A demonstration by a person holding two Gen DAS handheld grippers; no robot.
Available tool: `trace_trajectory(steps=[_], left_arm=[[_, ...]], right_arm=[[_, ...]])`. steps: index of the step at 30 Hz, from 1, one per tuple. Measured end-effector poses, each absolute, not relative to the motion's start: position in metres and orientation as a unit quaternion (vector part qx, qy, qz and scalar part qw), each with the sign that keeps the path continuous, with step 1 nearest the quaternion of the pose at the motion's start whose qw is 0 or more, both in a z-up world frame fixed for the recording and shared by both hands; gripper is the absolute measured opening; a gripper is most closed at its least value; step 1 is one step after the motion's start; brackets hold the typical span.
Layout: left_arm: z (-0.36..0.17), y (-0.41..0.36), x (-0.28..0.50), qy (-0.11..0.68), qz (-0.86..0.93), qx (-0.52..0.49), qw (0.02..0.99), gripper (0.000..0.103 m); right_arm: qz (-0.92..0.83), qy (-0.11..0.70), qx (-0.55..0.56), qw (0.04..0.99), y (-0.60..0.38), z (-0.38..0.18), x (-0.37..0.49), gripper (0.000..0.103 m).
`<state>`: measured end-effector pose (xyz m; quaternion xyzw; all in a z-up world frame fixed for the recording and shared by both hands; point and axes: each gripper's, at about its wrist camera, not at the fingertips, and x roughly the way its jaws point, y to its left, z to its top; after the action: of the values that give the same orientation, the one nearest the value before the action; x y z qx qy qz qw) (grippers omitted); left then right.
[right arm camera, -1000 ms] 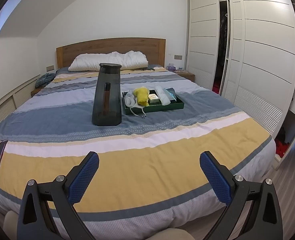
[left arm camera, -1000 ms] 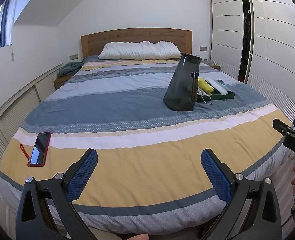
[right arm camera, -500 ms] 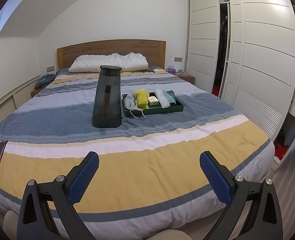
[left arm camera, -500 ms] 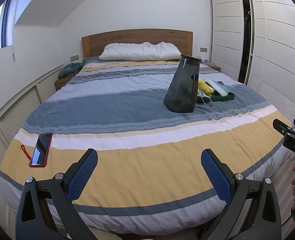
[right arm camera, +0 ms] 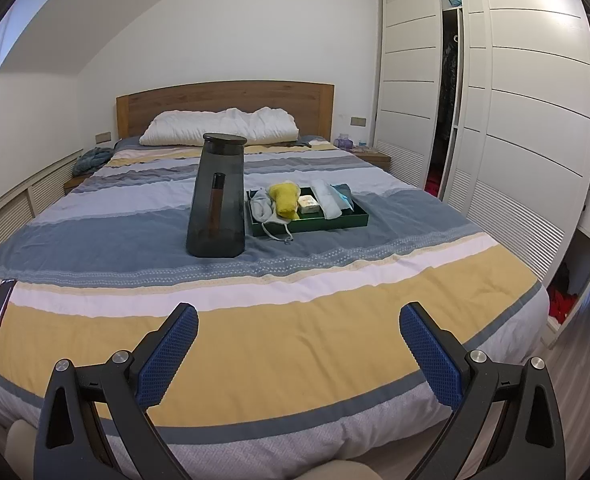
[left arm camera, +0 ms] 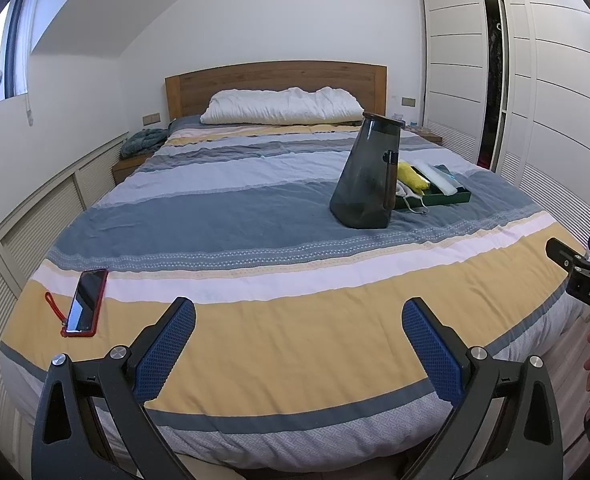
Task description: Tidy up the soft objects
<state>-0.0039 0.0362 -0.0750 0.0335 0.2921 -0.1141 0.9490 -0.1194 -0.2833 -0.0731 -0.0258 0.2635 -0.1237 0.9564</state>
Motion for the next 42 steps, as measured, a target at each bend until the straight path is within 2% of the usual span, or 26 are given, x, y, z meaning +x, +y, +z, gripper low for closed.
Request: trace_trajectory(steps=[42], left_arm=[[-0.075,0.0316,-0.007,0.285,-0.091,0.035,0.954,0.101]], right_arm=[[-0.124,0.264,-0.027,0.956,-0.2813,-0.0753,-0.1182,0.103]])
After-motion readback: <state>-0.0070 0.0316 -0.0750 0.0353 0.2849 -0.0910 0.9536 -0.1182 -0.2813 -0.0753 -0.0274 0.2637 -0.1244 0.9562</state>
